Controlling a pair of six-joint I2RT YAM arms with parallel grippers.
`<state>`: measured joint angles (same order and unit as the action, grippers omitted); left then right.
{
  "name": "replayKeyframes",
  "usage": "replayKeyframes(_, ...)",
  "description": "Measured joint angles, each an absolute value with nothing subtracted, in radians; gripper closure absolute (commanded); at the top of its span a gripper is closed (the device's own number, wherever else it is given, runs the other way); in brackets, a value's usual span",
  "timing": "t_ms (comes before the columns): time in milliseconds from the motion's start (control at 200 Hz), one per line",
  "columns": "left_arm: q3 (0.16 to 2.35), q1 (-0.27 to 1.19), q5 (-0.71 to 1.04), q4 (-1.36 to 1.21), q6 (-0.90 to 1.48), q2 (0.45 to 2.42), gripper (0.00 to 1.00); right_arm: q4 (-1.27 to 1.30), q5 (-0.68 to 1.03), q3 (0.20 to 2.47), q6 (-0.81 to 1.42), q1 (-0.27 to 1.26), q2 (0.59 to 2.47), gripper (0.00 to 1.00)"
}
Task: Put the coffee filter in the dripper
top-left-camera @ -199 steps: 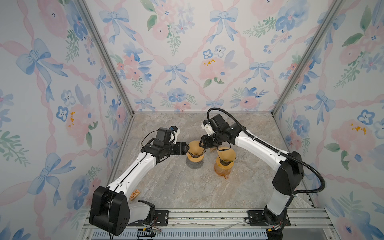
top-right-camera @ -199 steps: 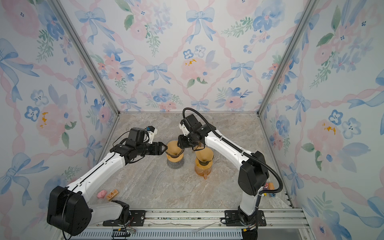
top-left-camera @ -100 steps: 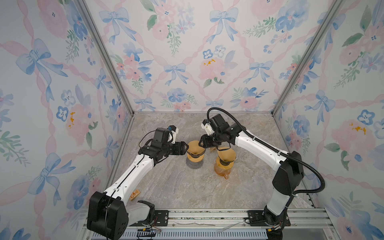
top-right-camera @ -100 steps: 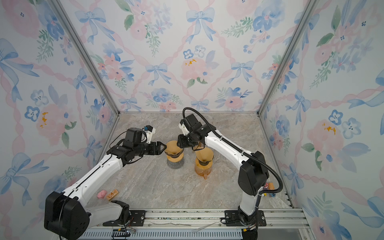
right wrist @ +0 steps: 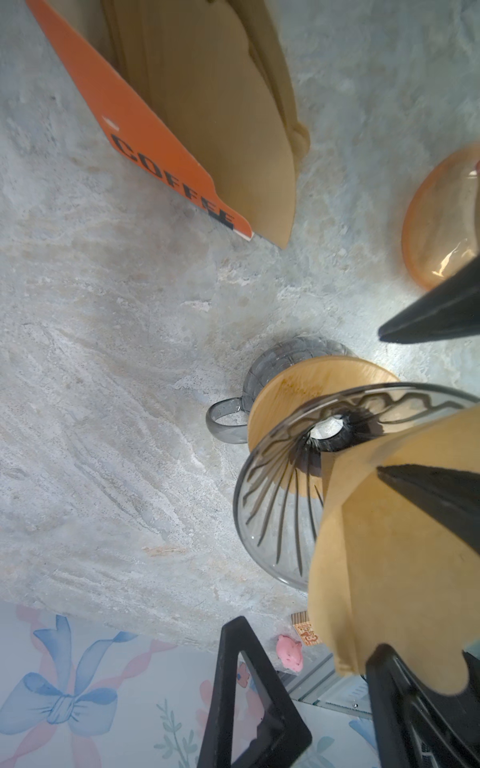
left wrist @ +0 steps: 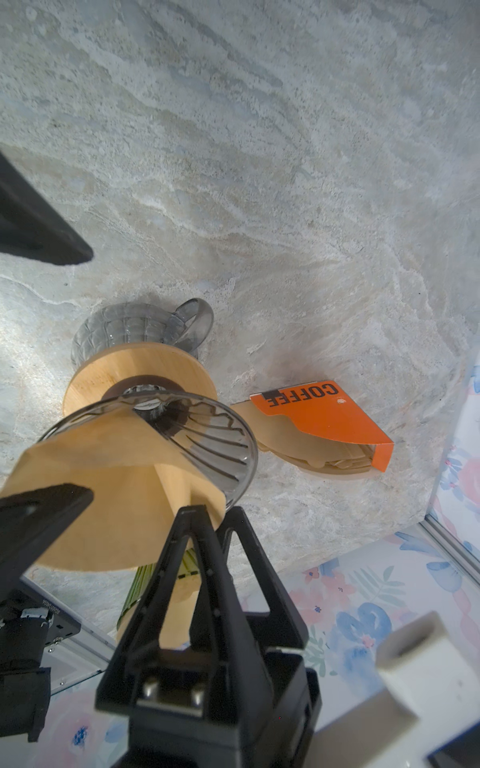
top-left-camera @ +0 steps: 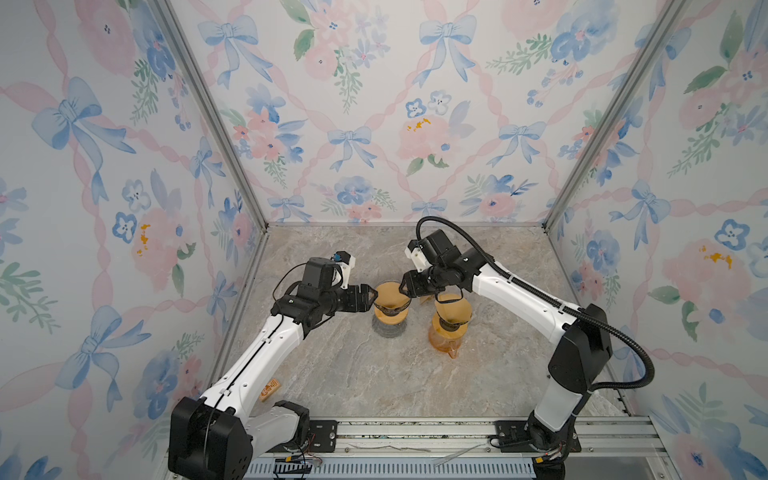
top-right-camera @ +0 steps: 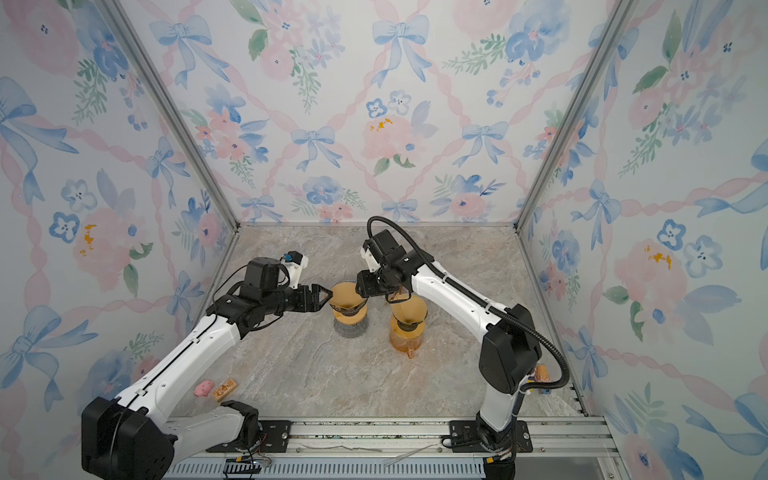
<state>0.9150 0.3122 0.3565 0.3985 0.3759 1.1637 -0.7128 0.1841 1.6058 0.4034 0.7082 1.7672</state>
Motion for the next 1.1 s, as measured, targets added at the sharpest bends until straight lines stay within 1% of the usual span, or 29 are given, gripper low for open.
replayKeyframes(195, 0.899, 0.312, 0.356, 0.399, 0.376, 1.196, 0.15, -0.714, 0.095, 1.600, 0.380, 0.729, 1.730, 0.52)
replayKeyframes(350, 0.900, 0.312, 0.358, 0.399, 0.376, 1.222, 0.15, -0.716, 0.035, 1.602, 0.349, 0.763, 1.704, 0.60)
replayKeyframes(435, 0.908, 0.312, 0.370, 0.402, 0.377, 1.221, 0.15, -0.727, 0.025, 1.617, 0.336, 0.785, 1.699, 0.60)
replayKeyframes(570, 0.921, 0.308, 0.399, 0.399, 0.379, 1.203, 0.15, -0.762, 0.017, 1.679, 0.314, 0.824, 1.717, 0.58)
replayKeyframes(655, 0.921, 0.304, 0.410, 0.400, 0.379, 1.167, 0.14, -0.781, 0.018, 1.734, 0.305, 0.846, 1.753, 0.55)
replayKeyframes(745, 0.918, 0.300, 0.418, 0.399, 0.379, 1.115, 0.14, -0.798, 0.017, 1.772, 0.299, 0.854, 1.802, 0.55)
replayKeyframes(915, 0.875, 0.297, 0.430, 0.399, 0.375, 0.999, 0.15, -0.828, 0.013, 1.794, 0.295, 0.854, 1.888, 0.52)
replayKeyframes(1100, 0.834, 0.297, 0.435, 0.400, 0.375, 0.956, 0.16, -0.863, 0.002, 1.808, 0.295, 0.859, 1.927, 0.51)
